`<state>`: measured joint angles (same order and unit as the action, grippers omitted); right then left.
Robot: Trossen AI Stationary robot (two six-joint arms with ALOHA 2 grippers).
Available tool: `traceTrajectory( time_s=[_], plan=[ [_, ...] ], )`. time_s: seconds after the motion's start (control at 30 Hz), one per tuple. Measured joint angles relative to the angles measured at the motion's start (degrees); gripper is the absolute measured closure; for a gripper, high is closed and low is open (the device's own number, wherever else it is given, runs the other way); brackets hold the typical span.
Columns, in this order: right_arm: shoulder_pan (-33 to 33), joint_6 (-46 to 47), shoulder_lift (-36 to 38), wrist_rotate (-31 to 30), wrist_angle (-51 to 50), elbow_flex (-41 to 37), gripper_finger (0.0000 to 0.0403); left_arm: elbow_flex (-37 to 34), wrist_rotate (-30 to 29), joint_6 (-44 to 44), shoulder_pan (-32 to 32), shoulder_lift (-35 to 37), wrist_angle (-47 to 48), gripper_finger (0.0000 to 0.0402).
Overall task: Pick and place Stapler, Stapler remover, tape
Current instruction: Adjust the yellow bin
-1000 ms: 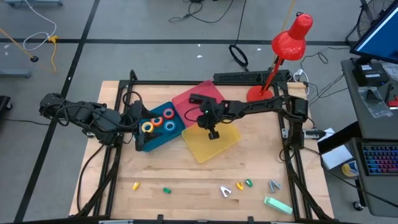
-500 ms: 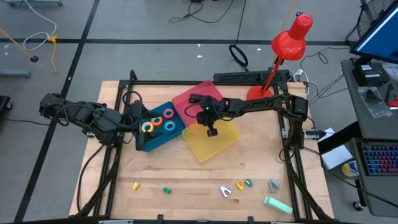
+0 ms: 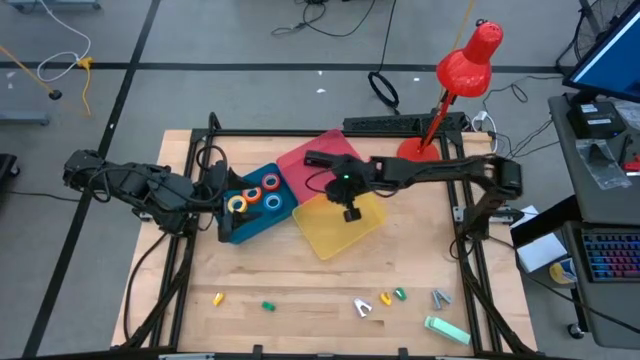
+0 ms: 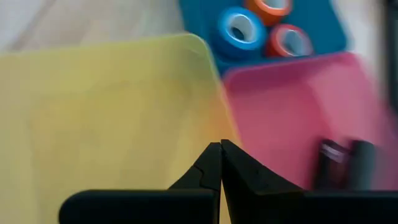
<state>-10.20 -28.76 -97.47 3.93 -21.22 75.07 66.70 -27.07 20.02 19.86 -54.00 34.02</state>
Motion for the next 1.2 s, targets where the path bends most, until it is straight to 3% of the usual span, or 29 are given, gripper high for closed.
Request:
traceTrajectory(
  time_s=[0.13,0.27,0.43,0.63,0.87,1.2],
  plan=[
    [-1.72,-0.40,5.13,-9.18,-10.64,0.02,0.0403,0.00,0.02,-0.25,0.01,0.00,0.00,0.0034],
    [-7.54,1.70,7.04,-13.29,-19.98,-1.67,0.0403,0.00,0.04,-0.55,0.15,0.00,-0.01,0.0034],
    [-12.79,4.31,8.10,-10.58,-18.47,-10.73,0.0403,0.00,0.07,-0.60,0.15,0.00,0.02,0.0034],
    [-12.97,5.47,8.13,-9.71,-13.89,-18.88,0.0403,0.00,0.09,-0.56,0.15,0.00,-0.02,0.0034],
    [-11.47,6.06,8.15,-5.47,-11.56,-19.98,0.0403,0.00,0.24,-0.87,0.15,0.00,-0.90,0.0034],
    [-9.58,6.30,8.15,-3.86,-9.94,-19.98,0.0403,0.00,0.24,-0.84,0.15,0.00,-1.18,0.0034]
  ],
)
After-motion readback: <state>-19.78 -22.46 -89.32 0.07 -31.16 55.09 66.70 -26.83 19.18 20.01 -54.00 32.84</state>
